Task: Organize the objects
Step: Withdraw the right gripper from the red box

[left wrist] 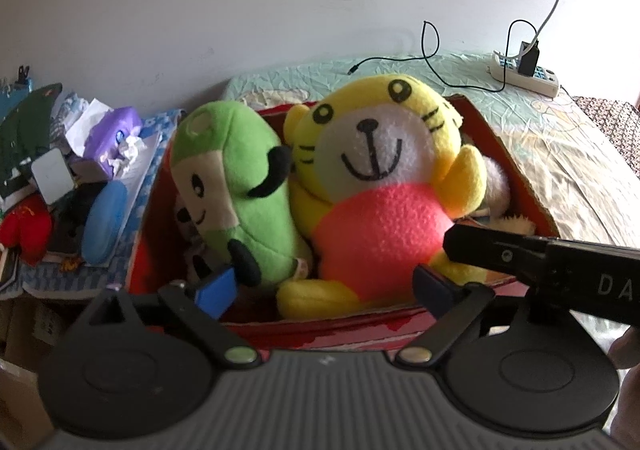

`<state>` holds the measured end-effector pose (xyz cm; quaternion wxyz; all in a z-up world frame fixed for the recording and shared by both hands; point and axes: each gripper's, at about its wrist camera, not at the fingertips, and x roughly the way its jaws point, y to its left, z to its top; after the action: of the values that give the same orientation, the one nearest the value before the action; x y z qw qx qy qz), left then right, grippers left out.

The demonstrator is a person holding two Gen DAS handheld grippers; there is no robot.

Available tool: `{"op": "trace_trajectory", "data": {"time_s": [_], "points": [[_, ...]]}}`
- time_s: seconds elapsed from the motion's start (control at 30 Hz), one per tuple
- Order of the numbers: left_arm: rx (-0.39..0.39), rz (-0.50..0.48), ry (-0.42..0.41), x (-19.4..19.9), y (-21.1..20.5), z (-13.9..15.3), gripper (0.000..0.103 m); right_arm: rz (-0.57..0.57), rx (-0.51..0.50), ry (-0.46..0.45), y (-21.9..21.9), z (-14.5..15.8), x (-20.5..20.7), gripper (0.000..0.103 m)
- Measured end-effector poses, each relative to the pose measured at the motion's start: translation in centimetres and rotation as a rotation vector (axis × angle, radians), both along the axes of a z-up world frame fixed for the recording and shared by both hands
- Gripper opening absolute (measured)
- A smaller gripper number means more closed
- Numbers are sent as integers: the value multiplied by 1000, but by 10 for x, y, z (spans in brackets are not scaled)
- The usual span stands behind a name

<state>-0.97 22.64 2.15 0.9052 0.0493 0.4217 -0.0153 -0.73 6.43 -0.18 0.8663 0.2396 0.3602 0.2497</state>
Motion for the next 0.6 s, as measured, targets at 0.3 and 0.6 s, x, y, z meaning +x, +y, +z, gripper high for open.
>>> {"op": "trace_trajectory", "data": {"time_s": [0.3,0.6], "points": [[-24,13,14,5,2,-3,95,-5,6,5,0,0,1,31],[-74,34,37,10,10,-10,95,-17,-10,4,2,-1,5,32]]}}
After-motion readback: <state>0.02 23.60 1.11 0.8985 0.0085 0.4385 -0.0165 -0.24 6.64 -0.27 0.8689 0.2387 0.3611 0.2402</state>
